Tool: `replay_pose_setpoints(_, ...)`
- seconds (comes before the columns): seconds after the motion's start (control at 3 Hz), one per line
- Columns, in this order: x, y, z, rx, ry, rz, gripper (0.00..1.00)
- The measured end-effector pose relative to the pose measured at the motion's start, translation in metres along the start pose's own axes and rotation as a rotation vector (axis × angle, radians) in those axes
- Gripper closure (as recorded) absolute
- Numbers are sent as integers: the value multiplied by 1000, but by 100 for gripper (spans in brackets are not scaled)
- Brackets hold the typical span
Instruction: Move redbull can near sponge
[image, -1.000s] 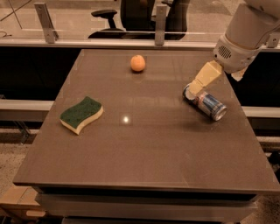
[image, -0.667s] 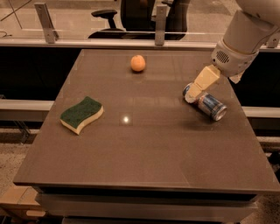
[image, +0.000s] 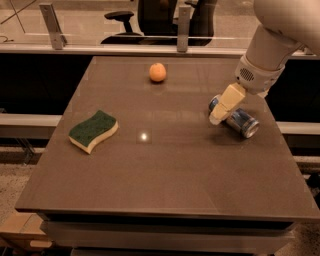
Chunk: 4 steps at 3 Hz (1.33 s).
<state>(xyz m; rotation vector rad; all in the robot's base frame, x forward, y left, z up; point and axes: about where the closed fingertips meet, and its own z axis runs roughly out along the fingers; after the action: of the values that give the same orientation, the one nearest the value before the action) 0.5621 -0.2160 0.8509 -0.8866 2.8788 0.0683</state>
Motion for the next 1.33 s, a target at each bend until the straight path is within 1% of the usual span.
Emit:
replay_pose_setpoints(0.67,-11,-6,16,4,26,-42,0)
replay_pose_setpoints(1.0,-12,-6,24,-6,29,-48,0)
replay_pose_setpoints(1.33,-8,-5,34,-22,37,-45,17)
